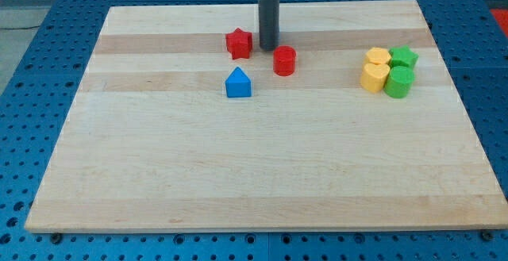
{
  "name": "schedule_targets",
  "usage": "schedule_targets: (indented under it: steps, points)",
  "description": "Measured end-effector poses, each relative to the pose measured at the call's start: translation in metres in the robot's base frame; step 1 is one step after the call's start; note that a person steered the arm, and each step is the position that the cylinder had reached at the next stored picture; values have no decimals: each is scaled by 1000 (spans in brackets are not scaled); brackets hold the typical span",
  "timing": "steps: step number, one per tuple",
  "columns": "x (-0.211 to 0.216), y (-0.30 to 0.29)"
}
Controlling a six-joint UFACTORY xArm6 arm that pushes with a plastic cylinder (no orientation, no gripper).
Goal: Move the blue cube to the top right corner of the board
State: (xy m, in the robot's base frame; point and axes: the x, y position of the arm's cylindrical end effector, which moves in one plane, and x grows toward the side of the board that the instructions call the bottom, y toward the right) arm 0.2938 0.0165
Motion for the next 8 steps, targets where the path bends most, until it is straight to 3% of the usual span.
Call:
schedule_targets:
  steps: [3, 7, 8]
  points:
    - [-38, -40]
    - [-100, -38]
    - [-101, -15]
